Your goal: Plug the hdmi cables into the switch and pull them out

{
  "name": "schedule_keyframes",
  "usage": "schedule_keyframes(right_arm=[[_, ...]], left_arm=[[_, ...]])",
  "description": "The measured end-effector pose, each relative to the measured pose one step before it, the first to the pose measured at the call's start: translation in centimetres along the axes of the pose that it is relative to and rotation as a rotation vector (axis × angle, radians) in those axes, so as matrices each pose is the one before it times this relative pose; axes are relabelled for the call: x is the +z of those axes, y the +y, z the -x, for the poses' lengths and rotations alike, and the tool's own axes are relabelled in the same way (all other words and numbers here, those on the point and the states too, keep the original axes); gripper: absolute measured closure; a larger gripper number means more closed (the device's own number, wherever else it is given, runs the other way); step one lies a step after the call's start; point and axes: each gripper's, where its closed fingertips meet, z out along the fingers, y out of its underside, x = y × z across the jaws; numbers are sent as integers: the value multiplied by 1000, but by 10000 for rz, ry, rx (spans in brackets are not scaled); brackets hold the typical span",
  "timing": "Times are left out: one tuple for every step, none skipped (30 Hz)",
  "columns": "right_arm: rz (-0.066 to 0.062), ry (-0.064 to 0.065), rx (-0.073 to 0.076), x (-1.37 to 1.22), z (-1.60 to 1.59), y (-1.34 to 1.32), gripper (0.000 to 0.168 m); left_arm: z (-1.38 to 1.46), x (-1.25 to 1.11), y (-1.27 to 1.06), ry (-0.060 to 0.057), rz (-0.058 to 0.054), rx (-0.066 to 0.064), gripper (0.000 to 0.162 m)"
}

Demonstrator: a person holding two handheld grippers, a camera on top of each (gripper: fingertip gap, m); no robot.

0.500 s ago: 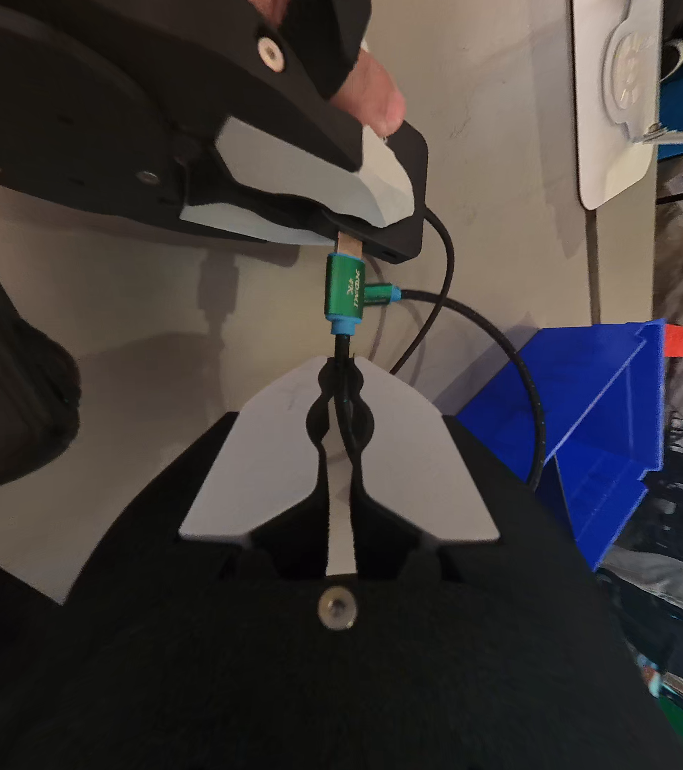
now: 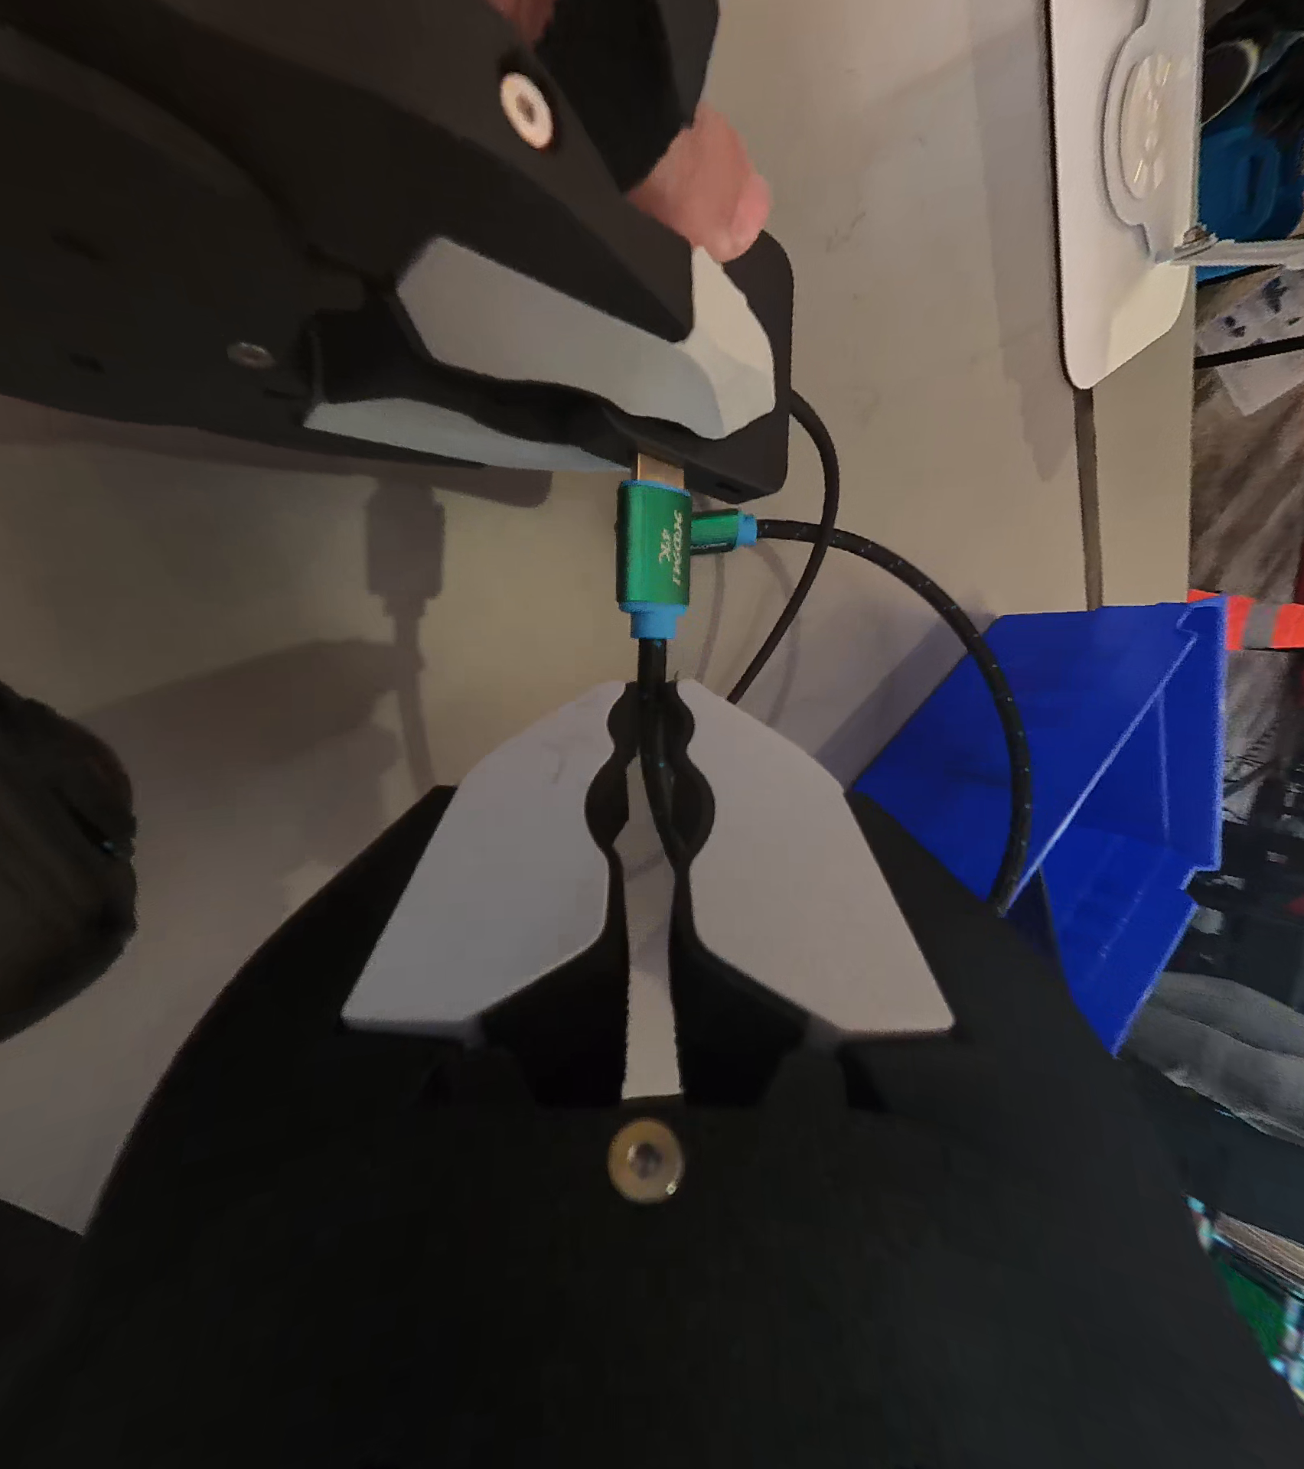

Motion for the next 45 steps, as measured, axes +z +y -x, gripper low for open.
schedule_keyframes(right_arm=[[-95, -65, 79, 9, -18, -71, 163], [-77, -15, 18, -22, -53, -72, 163], [-70, -1, 40, -34, -70, -90, 163], [-115, 5, 38, -64, -119, -113, 163], [-170, -51, 83, -61, -88, -135, 163], [-218, -100, 162, -63, -88, -142, 163], [-317, -157, 127, -65, -30, -188, 163], [-344, -110, 206, -56, -122, -153, 163], [-332, -254, 453, -105, -10, -175, 163], [-407, -237, 338, -167, -2, -278, 163], [-278, -81, 159, -92, -163, -65, 163], [-272, -86, 208, -65, -141, -60, 163], [-291, -164, 203, -50, -23, -102, 163], [-183, -129, 160, 8, -26, 58, 163], [-139, -161, 149, 37, 54, 82, 163], [-172, -82, 14, 53, 25, 59, 163], [-236, -45, 11, 25, -32, 2, 163], [-259, -42, 82, 32, -49, -16, 163], [-215, -1, 102, 49, -120, 26, 163], [-232, 39, 110, -7, -199, -46, 163], [-393, -19, 177, -110, -103, -256, 163], [-565, -268, 221, -213, 217, -482, 164], [-444, -236, 251, -187, 113, -359, 161], [-166, -190, 166, -77, -24, -50, 160], [1, -83, 67, -9, -185, 110, 159], [-34, -124, 8, 0, -104, 31, 157], [-37, -144, 34, -1, -58, -47, 154], [41, -97, 45, 29, -97, -18, 150], [26, -112, 12, -20, -7, -141, 146], [-145, -200, 13, -158, 242, -511, 141], [-296, -276, -9, -352, 492, -765, 140], [-365, -372, -9, -483, 740, -844, 140], [-338, -666, -35, -512, 1268, -657, 141], [-135, -845, -38, -449, 1591, -107, 145], [227, -566, 105, -267, 1145, 706, 148], [426, -131, 296, -95, 368, 1342, 144], [263, 50, 376, 37, -91, 1507, 141], [-118, 179, 491, 94, -507, 1198, 140], [-389, 273, 651, 94, -903, 725, 142], [-525, 289, 612, 66, -1037, 179, 143], [-614, 268, 368, 110, -870, -317, 142], [-695, 325, 77, 188, -743, -693, 141], [-645, 253, -138, 290, -466, -768, 141], [-543, 143, -190, 396, -218, -701, 141], [-462, -84, -166, 414, 170, -649, 141]], left_arm=[[-22, 8, 56, 6, 11, -3, 148], [25, 6, 29, 6, 0, -47, 149], [71, -11, 44, -7, 2, -63, 148], [98, -6, 32, -22, -6, -69, 148], [126, -24, 37, -25, -15, -93, 149], [113, -6, 55, -10, -10, -135, 149], [82, 12, 57, 17, -11, -163, 149], [57, 21, 31, 18, -27, -154, 149], [95, -6, 8, -33, -27, -140, 149], [160, -15, -18, -77, -47, -142, 149], [183, -31, -76, -75, -66, -107, 149], [173, -31, -53, -105, -38, -14, 149], [155, -29, -45, -130, -33, 44, 149], [17, -15, -42, -43, -28, 38, 149], [-95, -6, -29, 22, -5, 3, 149], [-4, 2, -3, -33, -6, 5, 149], [68, 16, 16, -62, 0, 47, 149], [3, 67, 48, 34, 41, -13, 149], [-116, 74, 54, 121, 77, -153, 149], [-135, 41, 47, 104, 71, -183, 149], [-46, 16, 31, 26, 20, -67, 149], [106, -34, 18, -62, -32, 17, 149], [159, -33, 32, -71, -23, 14, 149], [101, 13, 91, -20, 20, -13, 149], [67, 22, 94, -27, 28, -14, 149], [36, 21, 68, -49, 19, 27, 149], [-15, 15, 18, -36, 4, 67, 149], [-14, -3, -10, -38, -4, 89, 149], [-23, -18, -25, -39, 5, 100, 149], [-17, -31, -77, -28, -20, 65, 148], [-4, -57, -98, -12, -36, -3, 149], [8, -35, -68, 1, -2, -60, 149], [35, -23, -15, 4, 17, -88, 149], [75, -11, 13, 0, 17, -95, 149], [115, -1, 52, -17, 22, -100, 149], [180, -5, 59, -49, 22, -100, 148], [203, -16, 51, -64, 19, -92, 148], [198, -28, -4, -50, -14, -112, 148], [125, -66, -103, -8, -77, -129, 148], [91, -97, -167, -17, -112, -109, 148], [116, -119, -210, -63, -113, -79, 148], [60, -117, -235, -39, -96, -60, 148], [-9, -111, -236, 1, -91, -82, 148], [-57, -105, -212, 36, -83, -93, 148], [-95, -76, -154, 49, -48, -38, 149]])
